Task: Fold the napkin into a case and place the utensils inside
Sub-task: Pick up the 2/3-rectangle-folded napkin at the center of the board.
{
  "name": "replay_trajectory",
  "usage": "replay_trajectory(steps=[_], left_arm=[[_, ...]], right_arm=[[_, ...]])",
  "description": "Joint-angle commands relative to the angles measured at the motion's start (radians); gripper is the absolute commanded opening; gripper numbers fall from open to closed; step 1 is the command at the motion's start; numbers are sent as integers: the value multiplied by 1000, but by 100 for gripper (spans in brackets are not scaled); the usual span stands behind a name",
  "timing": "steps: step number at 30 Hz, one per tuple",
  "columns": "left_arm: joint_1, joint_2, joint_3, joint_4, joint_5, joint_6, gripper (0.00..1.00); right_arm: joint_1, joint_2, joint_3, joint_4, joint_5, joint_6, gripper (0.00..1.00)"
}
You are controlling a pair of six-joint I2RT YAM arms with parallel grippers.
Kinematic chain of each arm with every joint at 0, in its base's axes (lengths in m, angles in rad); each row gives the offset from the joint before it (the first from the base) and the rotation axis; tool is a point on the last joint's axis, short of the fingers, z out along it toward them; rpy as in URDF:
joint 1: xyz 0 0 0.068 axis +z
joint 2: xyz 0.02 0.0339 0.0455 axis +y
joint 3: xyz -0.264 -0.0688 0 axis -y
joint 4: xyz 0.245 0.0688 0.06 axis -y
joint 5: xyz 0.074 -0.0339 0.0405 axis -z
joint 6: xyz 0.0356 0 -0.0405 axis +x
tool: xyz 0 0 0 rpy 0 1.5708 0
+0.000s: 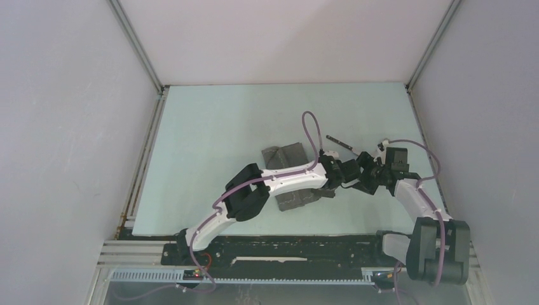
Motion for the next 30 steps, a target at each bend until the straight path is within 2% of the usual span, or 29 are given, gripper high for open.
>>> replay_trajectory(steps=[1, 6, 10, 13, 19, 30], left_arm=[[13, 32, 28, -37, -29, -23, 42], [20, 32, 12, -37, -42, -11, 33], [30, -20, -48, -6, -51, 4, 16], [36, -134, -184, 109, -32, 21, 6], [55, -309, -389, 263, 48, 22, 1], [63, -420, -501, 351, 94, 41, 0]], right_arm=[[-8, 16, 27, 23, -21, -6, 83], [-9, 17, 27, 30, -15, -5, 84], [-4, 32, 27, 53, -41, -7, 89], [-5, 63, 27, 85, -86, 7, 91], [36, 217, 30, 303, -260, 115, 100], [233, 582, 167, 696, -357, 375, 98]])
